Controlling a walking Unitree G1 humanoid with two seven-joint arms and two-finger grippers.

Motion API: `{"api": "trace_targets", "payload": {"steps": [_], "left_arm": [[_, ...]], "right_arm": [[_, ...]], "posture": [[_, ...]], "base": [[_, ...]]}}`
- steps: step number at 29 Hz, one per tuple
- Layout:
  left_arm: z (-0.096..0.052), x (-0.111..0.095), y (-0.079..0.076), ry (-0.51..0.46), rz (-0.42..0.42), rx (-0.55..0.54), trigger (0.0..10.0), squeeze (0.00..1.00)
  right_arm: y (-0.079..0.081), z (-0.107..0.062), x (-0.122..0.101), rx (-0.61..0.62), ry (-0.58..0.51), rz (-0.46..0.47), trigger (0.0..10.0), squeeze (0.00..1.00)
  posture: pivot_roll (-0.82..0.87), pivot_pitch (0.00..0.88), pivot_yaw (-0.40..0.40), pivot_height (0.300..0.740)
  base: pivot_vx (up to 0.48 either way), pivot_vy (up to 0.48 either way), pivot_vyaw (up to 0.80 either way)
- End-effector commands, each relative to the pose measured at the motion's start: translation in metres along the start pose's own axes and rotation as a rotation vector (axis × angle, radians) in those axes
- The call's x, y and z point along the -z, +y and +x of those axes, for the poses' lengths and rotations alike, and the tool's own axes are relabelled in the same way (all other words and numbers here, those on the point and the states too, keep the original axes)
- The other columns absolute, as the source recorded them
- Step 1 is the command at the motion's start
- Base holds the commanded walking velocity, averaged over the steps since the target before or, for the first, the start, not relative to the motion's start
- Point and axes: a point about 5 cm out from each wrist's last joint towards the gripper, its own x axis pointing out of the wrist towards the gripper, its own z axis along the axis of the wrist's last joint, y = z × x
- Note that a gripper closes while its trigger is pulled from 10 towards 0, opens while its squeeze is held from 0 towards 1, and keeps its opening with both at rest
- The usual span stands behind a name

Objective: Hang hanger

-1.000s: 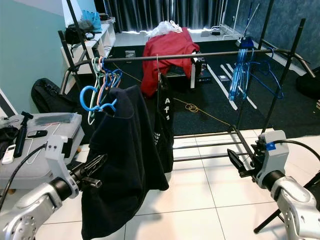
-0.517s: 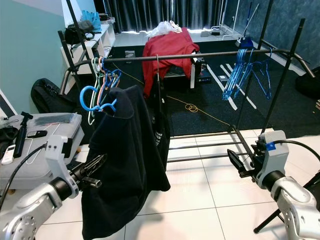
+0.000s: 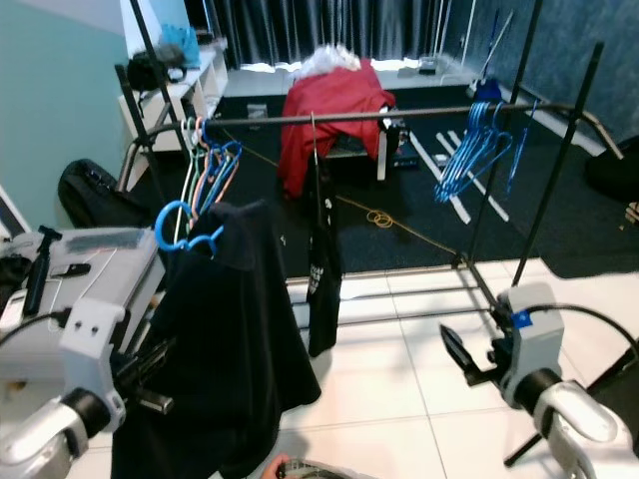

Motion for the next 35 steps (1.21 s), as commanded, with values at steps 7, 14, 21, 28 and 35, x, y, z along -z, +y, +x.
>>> {"api": "trace_targets", "payload": {"steps": [7, 14, 21, 28, 35], "left_arm": [[0.011, -0.014, -0.006, -0.093, -0.035, -0.055, 10.0, 0.0], [0.007, -0.014, -0.004, -0.091, 0.005, -0.082, 9.7, 0.0], [0.005, -0.013, -0.003, -0.103, 0.01, -0.098, 10.0, 0.0], [0.007, -0.011, -0.001, -0.092, -0.055, -0.12, 10.0, 0.0], [0.01, -0.01, -0.001, -0.09, -0.085, -0.119, 10.0, 0.0]], "right_arm": [[0.014, -0.003, -0.007, -0.001, -0.097, 0.053, 10.0, 0.0], [0.013, -0.005, -0.008, -0.022, -0.115, 0.107, 10.0, 0.0], [0.015, -0.006, -0.01, -0.047, -0.117, 0.144, 10.0, 0.0], [0.018, -0.005, -0.011, -0.056, -0.123, 0.16, 10.0, 0.0], [0.019, -0.005, -0.011, -0.056, -0.128, 0.163, 10.0, 0.0]], "posture": [[-0.11, 0.003, 0.031, 0.74], [-0.1, 0.01, 0.027, 0.74], [-0.1, 0.002, 0.016, 0.74], [-0.09, 0.0, 0.017, 0.74], [-0.1, 0.003, 0.019, 0.74]], "base": [[0.0, 0.0, 0.0], [0.0, 0.0, 0.0], [0.0, 0.0, 0.0], [0.0, 0.0, 0.0], [0.0, 0.0, 0.0]]}}
